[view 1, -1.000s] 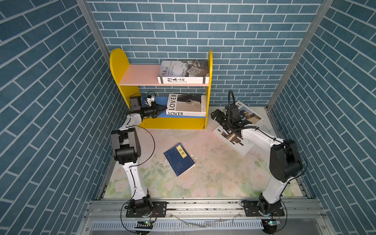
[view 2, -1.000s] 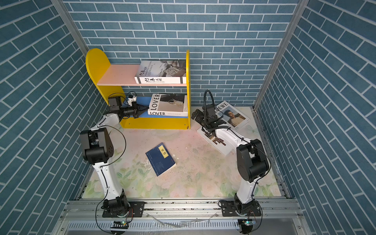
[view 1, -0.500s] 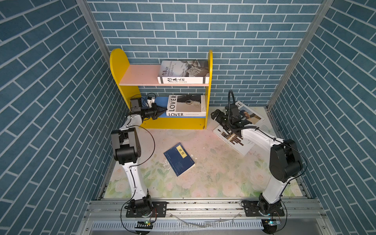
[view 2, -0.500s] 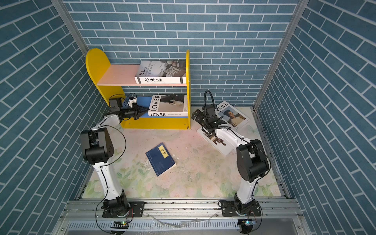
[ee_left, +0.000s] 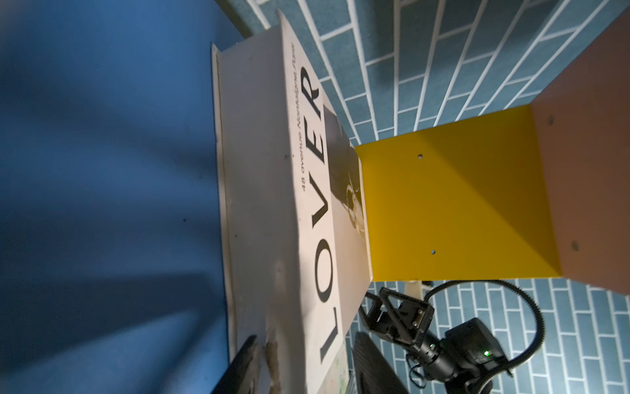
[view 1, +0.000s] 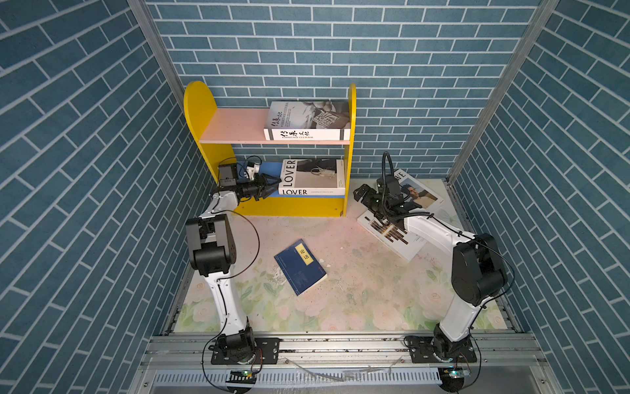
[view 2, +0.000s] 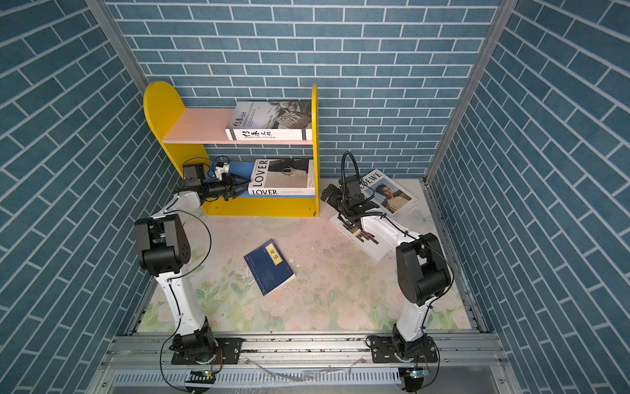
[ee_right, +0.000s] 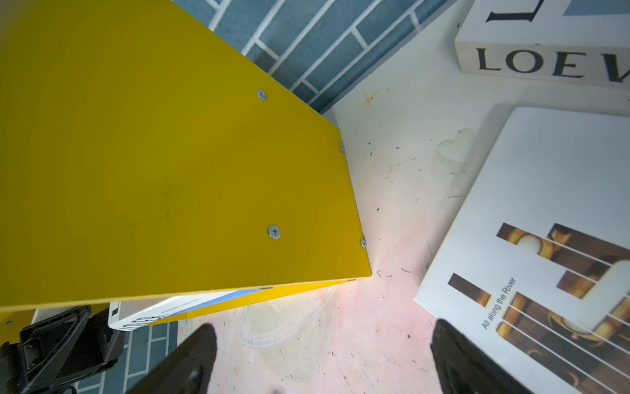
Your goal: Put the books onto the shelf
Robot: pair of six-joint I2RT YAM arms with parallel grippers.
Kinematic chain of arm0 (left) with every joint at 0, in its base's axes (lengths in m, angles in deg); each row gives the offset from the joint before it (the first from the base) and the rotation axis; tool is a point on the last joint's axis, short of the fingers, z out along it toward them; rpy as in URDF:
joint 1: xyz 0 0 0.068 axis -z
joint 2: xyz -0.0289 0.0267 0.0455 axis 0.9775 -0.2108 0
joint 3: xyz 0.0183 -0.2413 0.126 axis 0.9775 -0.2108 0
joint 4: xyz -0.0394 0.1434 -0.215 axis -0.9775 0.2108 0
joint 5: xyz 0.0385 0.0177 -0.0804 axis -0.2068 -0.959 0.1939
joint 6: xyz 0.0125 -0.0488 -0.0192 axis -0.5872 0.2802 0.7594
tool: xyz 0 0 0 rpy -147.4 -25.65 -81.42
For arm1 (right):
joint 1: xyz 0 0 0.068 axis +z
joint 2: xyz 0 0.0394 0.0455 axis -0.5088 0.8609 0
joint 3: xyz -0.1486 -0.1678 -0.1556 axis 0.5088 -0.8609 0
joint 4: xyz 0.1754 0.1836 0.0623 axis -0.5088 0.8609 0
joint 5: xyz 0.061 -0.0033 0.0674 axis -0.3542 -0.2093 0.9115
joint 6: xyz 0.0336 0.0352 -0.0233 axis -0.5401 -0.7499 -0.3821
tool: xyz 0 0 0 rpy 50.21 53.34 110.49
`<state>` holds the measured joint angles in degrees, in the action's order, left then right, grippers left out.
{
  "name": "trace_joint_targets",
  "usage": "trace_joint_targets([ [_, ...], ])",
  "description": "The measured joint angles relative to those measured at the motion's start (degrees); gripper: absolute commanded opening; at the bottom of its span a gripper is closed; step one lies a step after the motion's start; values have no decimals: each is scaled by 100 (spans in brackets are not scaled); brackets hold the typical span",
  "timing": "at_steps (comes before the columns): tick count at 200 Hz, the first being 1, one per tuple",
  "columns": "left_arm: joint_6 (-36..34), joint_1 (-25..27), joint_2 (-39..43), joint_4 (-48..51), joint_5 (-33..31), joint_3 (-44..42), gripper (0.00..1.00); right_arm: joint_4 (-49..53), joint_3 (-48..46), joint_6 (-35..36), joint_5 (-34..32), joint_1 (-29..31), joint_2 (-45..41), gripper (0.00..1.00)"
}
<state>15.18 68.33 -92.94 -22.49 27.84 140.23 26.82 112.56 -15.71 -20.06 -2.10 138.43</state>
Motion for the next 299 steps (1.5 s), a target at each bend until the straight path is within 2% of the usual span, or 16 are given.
trace_joint_targets([
  [52, -15, -83, 256, 42, -155, -136, 80, 72, -4, 133, -52, -15, -39, 99],
  [88, -66, -142, 833, 114, -289, -461, 86, 319, -269, 151, -302, -138, -402, 99],
  [116, -538, -142, 1462, 638, -494, -732, 89, 728, -612, 146, -675, -385, -879, 99],
  [146, -979, -111, 2347, 1016, -721, -1488, 92, 946, -1113, 205, -828, -835, -1370, 99],
  [176, -1091, 164, 3021, 1084, -1139, -2426, 99, 1228, -1167, 605, -807, -1333, -1375, 99],
  [207, -1054, 990, 3491, 1082, -1720, -3086, 100, 1346, -780, 1091, -431, -1779, -868, 99],
  [232, -859, 1567, 3978, 898, -2133, -3526, 100, 1541, 50, 1714, -50, -1930, -44, 99],
  [257, -575, 1779, 4522, 695, -2514, -4057, 100, 1731, 929, 2310, 289, -1921, 763, 99],
  [299, -293, 1958, 5455, 817, -3158, -4699, 100, 2162, 1696, 3018, 446, -1919, 1510, 99],
])
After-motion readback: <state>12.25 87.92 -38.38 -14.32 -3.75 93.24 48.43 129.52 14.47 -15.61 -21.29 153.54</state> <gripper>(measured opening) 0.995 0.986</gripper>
